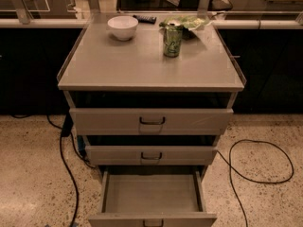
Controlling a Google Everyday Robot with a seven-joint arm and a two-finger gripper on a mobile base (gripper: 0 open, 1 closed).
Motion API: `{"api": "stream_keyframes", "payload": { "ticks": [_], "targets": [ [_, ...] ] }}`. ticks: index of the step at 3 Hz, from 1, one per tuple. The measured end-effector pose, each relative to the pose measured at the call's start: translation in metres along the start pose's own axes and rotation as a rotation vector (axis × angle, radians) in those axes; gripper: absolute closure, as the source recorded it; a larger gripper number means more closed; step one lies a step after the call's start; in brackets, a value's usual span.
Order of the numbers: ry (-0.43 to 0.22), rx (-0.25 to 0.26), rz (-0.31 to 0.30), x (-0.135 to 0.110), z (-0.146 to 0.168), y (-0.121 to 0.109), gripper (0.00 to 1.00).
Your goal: Close bottom drawer
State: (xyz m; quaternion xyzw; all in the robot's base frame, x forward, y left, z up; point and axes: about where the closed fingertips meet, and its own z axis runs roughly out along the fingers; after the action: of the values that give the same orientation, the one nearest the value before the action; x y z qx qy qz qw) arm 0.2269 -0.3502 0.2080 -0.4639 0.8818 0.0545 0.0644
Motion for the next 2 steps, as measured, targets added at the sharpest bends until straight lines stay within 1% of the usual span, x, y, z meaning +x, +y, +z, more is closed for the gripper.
{"api": "stream_keyframes", "payload": {
  "ticks": [1,2],
  "targets": [
    [-0.013,-0.020,-0.098,-0.015,0.007,0.041,0.00],
    [-0.022,0.000,-0.157,-0.026,0.008,0.039,0.00]
  ]
}}
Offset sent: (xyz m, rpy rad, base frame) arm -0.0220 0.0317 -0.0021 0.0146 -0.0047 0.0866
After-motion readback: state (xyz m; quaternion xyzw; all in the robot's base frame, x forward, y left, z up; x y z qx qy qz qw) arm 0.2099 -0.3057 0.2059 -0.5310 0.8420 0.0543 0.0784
